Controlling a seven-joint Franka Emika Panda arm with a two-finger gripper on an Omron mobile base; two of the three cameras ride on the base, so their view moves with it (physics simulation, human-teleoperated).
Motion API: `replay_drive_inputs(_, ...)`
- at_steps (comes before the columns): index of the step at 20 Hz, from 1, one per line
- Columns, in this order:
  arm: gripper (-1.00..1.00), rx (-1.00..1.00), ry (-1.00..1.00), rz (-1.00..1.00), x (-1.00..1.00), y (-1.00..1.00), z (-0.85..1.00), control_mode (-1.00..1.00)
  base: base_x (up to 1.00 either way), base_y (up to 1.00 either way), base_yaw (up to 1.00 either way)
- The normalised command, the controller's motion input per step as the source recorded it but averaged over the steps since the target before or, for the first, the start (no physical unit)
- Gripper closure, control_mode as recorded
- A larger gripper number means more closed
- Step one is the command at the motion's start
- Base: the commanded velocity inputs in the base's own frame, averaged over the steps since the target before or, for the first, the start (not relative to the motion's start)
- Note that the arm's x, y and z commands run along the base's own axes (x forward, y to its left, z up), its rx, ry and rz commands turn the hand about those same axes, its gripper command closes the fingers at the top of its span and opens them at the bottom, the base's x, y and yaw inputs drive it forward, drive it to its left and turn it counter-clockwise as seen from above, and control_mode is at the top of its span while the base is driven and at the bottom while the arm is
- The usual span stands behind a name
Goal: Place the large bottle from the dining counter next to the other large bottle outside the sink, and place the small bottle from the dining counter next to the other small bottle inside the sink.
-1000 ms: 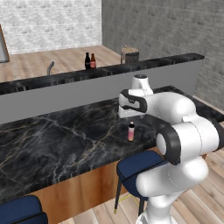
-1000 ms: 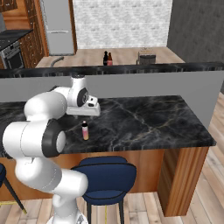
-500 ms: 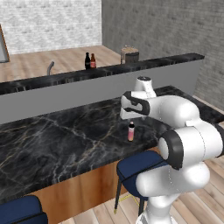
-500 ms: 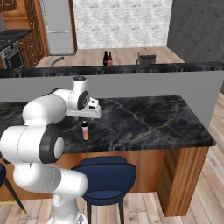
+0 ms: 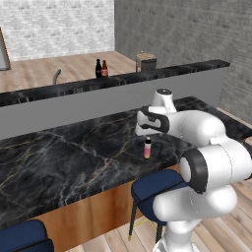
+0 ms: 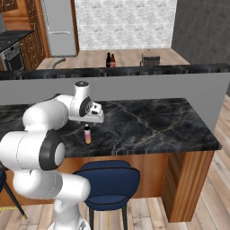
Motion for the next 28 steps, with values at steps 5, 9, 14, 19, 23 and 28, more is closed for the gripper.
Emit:
replay_drive_inputs(5,-1.00,0.01,-0.04,0.00,0.00,0.00,-0.04,-1.00,0.00,0.00,0.00)
replay_drive_inputs(9,-1.00,0.01,-0.03,0.00,0.00,0.00,-0.05,-1.00,0.00,0.00,0.00)
replay_drive_inputs(14,-1.00,0.01,-0.02,0.00,0.00,0.00,-0.05,-1.00,0.00,0.00,0.00)
replay_drive_inputs(19,-1.00,0.01,-0.02,0.00,0.00,0.00,-0.10,-1.00,0.00,0.00,0.00)
replay_drive_inputs(23,-1.00,0.00,-0.02,0.00,0.03,0.00,-0.09,-1.00,0.00,0.00,0.00)
replay_drive_inputs(28,-1.00,0.00,-0.01,0.00,0.08,0.01,-0.05,-1.00,0.00,0.00,0.00)
